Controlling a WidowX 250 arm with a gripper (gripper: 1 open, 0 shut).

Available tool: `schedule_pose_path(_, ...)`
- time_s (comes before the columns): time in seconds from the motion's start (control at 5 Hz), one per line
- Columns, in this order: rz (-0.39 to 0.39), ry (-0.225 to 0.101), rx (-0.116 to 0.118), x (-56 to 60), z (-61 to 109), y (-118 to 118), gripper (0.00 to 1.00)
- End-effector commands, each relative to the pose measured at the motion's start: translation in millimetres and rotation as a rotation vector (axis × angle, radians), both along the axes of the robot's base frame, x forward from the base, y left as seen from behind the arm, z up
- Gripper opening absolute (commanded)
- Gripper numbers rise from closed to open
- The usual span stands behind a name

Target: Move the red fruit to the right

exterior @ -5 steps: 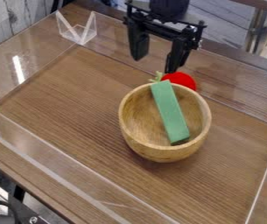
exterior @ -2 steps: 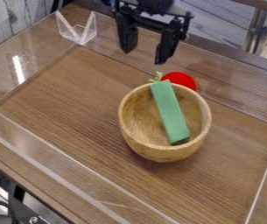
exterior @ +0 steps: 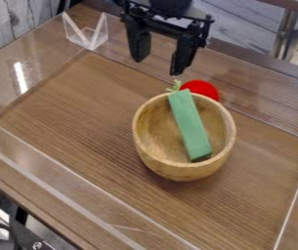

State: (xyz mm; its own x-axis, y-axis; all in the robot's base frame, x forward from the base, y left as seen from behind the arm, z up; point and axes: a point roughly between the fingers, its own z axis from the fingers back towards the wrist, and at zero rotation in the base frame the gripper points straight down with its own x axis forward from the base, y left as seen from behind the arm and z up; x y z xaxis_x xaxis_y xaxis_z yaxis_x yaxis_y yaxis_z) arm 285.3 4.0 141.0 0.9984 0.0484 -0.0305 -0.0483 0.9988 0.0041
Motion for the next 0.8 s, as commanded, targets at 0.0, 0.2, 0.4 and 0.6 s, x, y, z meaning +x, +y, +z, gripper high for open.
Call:
schedule_pose_path(0.0,0.107,-0.076,0.008,2.6,18.1,-2.1,1.0)
schedule_pose_path(0.2,0.19,-0.087,0.015,4.6,18.0,-1.5,1.0)
schedule_pose_path(0.4,0.105,-0.093,0.011,3.8,19.7,-3.0,1.0)
schedule_pose_path(0.6,0.053,-0.1,0.009,2.0,22.0,-5.3,1.0)
